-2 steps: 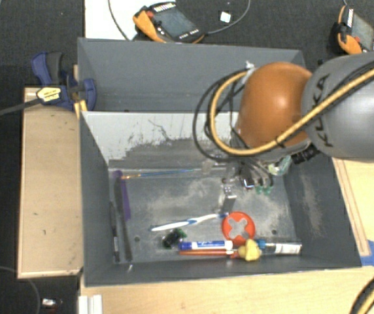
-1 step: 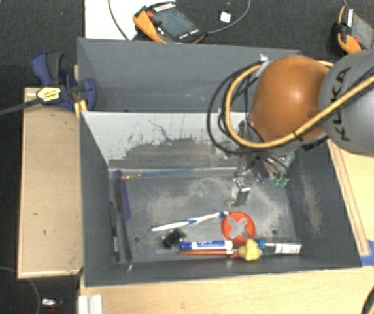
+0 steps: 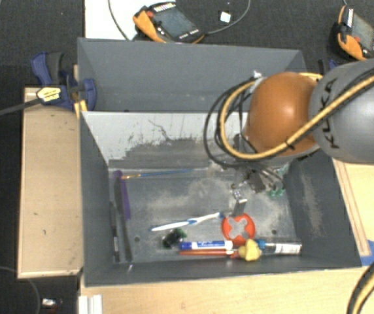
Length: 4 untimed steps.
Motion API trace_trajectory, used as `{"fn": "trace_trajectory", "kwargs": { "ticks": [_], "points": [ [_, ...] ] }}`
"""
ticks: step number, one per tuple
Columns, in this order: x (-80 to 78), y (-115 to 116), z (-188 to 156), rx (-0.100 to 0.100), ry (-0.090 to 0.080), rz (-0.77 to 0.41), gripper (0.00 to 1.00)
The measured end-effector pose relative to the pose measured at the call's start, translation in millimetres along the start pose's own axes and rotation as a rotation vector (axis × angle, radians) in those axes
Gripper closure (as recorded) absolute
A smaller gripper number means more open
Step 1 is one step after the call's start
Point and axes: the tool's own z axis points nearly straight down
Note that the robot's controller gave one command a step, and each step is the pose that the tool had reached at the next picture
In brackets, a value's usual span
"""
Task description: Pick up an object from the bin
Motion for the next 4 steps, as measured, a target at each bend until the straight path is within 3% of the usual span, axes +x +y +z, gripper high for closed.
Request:
{"fn": "trace_trajectory", "kwargs": {
  "ticks": [1, 2, 3, 4],
  "points": [
    [13.1, -22, 78, 0.002, -0.007, -0.116, 0.00],
    [3.8, 44, 78, -0.001, -0.007, 0.026, 1.00],
    [3.8, 44, 78, -0.001, -0.007, 0.026, 1.00],
    [6.4, 46, -25, 0.000, -0.018, 0.017, 1.00]
  ]
}}
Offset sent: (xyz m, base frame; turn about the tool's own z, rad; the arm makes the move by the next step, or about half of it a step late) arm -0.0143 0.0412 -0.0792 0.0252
